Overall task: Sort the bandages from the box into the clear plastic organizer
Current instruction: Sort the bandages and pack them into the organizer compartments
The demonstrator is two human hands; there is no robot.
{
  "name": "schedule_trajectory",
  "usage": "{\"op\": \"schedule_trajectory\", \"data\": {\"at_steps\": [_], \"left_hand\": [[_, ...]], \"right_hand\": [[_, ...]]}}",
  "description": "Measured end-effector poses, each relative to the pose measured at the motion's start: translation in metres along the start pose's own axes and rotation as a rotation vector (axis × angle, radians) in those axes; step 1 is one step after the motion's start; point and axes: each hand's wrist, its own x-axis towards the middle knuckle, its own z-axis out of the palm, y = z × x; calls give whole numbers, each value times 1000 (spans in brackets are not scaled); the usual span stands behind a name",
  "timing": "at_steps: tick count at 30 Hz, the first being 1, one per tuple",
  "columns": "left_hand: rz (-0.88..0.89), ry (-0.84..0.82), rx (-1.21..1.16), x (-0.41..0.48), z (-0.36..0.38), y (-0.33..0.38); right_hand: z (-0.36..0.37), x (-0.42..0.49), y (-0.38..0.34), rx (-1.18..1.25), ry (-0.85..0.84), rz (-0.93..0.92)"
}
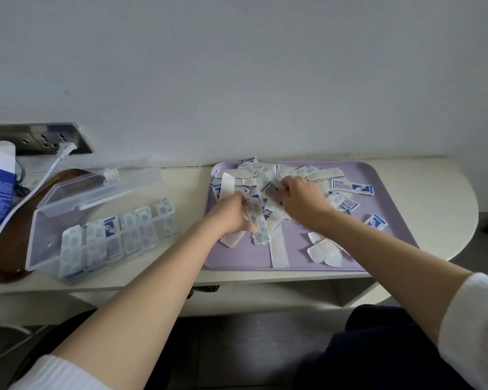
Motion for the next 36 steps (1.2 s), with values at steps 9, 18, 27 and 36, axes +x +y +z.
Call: {"op": "schedule_trajectory", "data": {"at_steps": [9,18,27,36], "left_hand": [[-115,-2,-561,-12,3,3],[-121,45,-716,-21,10,14],[-129,225,-967,-37,14,3],[3,489,-762,-52,20,-12]], "right_hand": [[14,-6,2,120,-241,53],[22,-7,-1,214,-170,1],[20,-17,-7,-98,-88,-317],[26,-21,-15,-491,-9,-522]]}}
